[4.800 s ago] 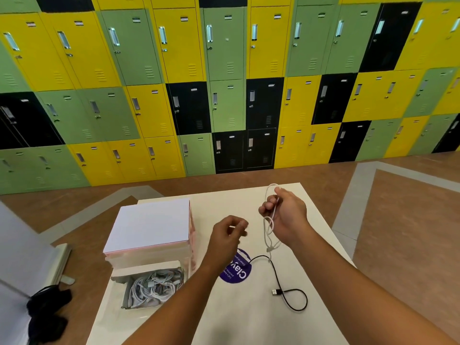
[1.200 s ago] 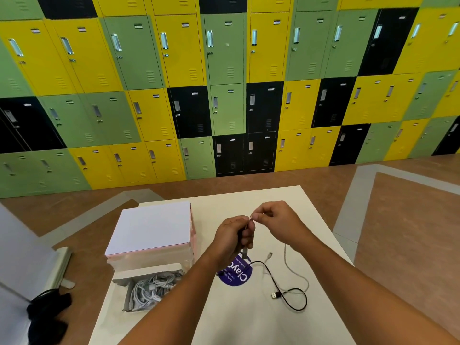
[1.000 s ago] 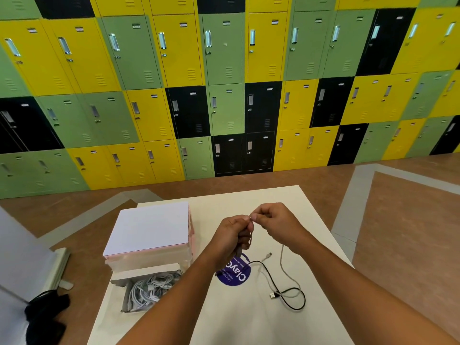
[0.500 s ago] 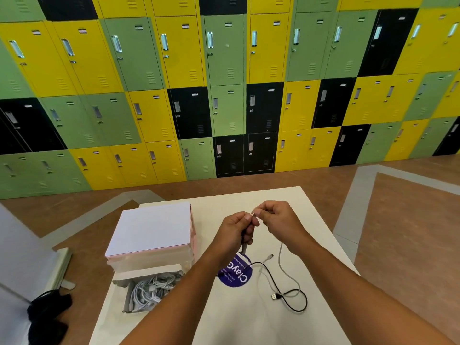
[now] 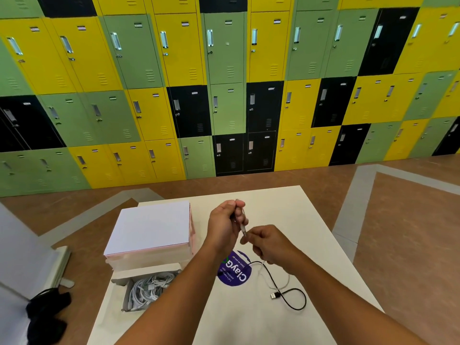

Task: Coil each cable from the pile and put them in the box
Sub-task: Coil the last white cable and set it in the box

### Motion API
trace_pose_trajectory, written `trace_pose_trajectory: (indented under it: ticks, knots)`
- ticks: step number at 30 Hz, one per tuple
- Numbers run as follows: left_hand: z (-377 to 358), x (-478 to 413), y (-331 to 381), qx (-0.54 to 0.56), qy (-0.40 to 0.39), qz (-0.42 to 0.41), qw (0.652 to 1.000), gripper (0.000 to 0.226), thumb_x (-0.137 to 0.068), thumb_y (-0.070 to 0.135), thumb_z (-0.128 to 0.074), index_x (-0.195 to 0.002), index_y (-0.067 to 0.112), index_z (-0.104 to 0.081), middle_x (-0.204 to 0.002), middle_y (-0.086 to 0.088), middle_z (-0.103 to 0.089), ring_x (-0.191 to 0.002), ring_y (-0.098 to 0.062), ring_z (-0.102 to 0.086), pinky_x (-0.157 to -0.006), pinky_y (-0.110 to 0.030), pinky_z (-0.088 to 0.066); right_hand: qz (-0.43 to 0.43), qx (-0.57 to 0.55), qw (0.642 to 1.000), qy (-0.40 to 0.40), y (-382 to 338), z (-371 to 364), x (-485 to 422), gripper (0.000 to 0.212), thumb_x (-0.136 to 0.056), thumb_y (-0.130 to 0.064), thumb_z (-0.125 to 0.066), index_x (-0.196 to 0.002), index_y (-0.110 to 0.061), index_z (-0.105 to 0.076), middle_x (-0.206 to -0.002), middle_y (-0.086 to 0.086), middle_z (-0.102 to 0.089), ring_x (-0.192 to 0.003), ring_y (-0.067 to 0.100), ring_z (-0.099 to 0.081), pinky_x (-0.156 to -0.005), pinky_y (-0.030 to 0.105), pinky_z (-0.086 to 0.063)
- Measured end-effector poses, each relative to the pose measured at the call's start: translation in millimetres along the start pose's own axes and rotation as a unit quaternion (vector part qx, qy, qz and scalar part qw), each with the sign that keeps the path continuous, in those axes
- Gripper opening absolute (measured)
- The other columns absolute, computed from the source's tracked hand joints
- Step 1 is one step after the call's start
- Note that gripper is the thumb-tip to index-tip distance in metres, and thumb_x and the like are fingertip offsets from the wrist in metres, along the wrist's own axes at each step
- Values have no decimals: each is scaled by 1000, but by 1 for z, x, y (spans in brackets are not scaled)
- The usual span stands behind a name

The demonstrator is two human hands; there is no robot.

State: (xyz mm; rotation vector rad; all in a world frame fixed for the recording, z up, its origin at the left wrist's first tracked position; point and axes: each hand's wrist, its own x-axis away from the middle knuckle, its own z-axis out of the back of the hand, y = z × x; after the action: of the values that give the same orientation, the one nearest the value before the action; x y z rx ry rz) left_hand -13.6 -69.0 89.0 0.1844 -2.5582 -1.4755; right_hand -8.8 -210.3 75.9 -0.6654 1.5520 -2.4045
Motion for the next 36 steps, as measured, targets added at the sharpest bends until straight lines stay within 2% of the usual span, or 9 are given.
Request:
trace_pose_trajectory:
  ticks: [4,7,10,13,16,19,24,29,36]
  knots:
    - [10,-7,-9,-10,74,-36,997,29,-107,13,-42,-103,1,-68,-72,-5,-66,-71,-19,-67,-84,-38,-59,11,79,996,-30,-5,-5,0,22,-99,-22,-56,-97,-12,-75,-53,-11,-57,-45,1,-50,-47,14,-38]
    - [15,-6,-12,-98,85,-69,989,27,-106,14,-46,-101,6,-71,-77,-7,-69,-75,-18,-71,-80,-31,-60,32,144,987,-58,-13,-3,1,22,-97,-27,-58,-93,-15,-75,-65,-7,-64,-55,3,-55,-51,16,-42]
    - [22,-1,-16,-265,25,-96,959,28,-105,13,-49,-95,7,-74,-78,-9,-72,-70,-14,-69,-68,-24,-56,103,165,981,-7,-28,4,0,22,-96,-24,-57,-82,-19,-73,-75,-8,-68,-64,3,-61,-62,25,-47]
    - [28,3,-19,-330,-44,-59,941,31,-106,11,-45,-94,3,-73,-75,-10,-71,-69,-19,-70,-72,-30,-59,135,206,967,60,-41,15,-6,21,-97,-27,-59,-79,-22,-69,-79,-4,-70,-75,10,-64,-67,30,-51]
    - [24,6,-17,-265,-90,7,960,36,-108,15,-41,-91,2,-70,-68,-7,-60,-61,-19,-61,-73,-34,-57,129,212,962,118,-41,24,-10,16,-96,-24,-61,-86,-21,-72,-84,-8,-68,-83,9,-62,-73,30,-53]
    - [16,7,-11,-187,-113,44,975,36,-108,15,-39,-88,2,-67,-65,-6,-51,-56,-15,-48,-67,-32,-52,126,155,970,141,-35,29,-12,13,-96,-22,-63,-88,-19,-74,-81,-6,-69,-80,10,-62,-70,27,-49]
    - [15,10,-10,-158,-119,45,979,31,-106,15,-46,-93,1,-70,-65,-2,-49,-55,-12,-44,-63,-28,-49,106,18,990,92,-30,30,-10,18,-98,-18,-61,-86,-12,-73,-74,-1,-71,-55,3,-53,-54,20,-41]
    - [20,12,-14,-166,-145,47,974,24,-102,15,-55,-99,1,-74,-76,-12,-61,-66,-18,-60,-79,-37,-54,72,-43,994,73,-25,31,-6,14,-98,-15,-60,-90,-8,-69,-73,4,-67,-55,13,-47,-47,21,-39]
    - [14,13,-9,-157,-124,41,979,26,-102,15,-54,-93,-2,-70,-64,-6,-50,-54,-13,-46,-61,-28,-50,92,-76,991,58,-25,30,-6,13,-98,-15,-61,-93,-7,-70,-75,7,-69,-55,15,-54,-48,25,-42]
